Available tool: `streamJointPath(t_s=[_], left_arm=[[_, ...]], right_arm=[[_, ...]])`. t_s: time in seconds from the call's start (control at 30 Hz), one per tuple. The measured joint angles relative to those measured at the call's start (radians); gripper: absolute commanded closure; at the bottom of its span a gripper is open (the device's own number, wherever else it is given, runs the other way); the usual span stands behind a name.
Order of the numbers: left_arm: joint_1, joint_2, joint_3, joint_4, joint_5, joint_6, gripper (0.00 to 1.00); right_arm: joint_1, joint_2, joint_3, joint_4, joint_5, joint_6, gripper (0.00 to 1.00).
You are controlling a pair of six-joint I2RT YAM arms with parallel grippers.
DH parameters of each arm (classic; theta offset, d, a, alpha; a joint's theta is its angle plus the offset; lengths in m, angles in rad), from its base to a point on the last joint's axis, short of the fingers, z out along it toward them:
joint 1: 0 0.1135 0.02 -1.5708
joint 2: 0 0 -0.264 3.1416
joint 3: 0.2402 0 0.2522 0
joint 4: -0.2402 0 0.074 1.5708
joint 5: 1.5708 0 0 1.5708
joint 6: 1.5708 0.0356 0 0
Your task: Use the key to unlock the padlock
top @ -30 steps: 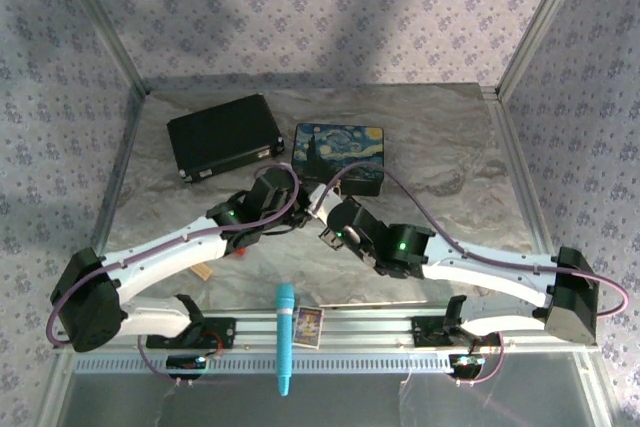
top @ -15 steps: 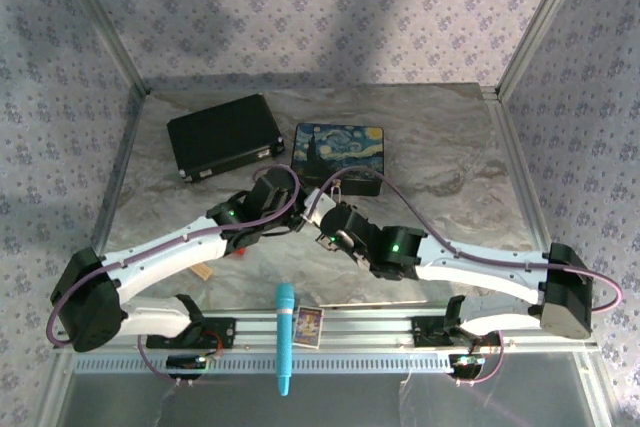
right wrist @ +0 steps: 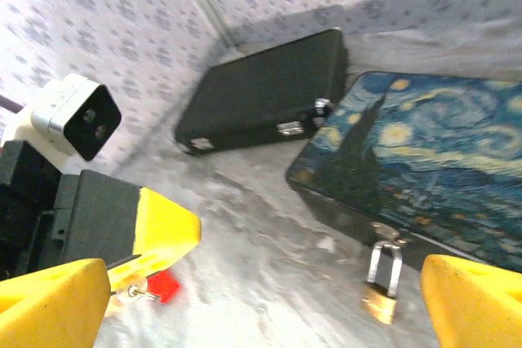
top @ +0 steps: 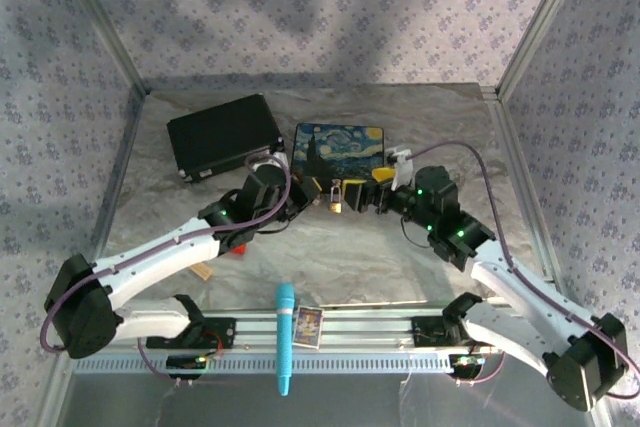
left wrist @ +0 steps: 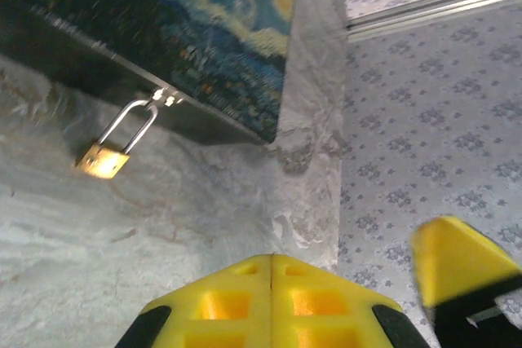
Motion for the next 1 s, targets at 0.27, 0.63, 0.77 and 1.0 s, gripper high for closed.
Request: streamJointPath(t_s=[0.27,0.63,0.77,1.0], left_arm=[[-0.002,-0.045,-0.072,0.242,0.054,0.18,1.0],[-0.008,-0.089,-0.101,0.438,0.094,0.249,1.0],[-0.008,-0.101,-0.105,0.485,0.106,0.256,1.0],[-0.015,-0.102,-0.104,0.52,0.121,0.27,1.0]], right_arm=[[-0.04,0.137,-0.082,0.359,-0.342,0.368,0.38],[0.0,0.175,-0.087,0.567,-0.454,0.498,0.54],[0.013,0.189,-0.087,0.592,-0.469,0.507,0.6],[0.019,0.2,-0.086,0.653,-0.488,0.55,0.63]])
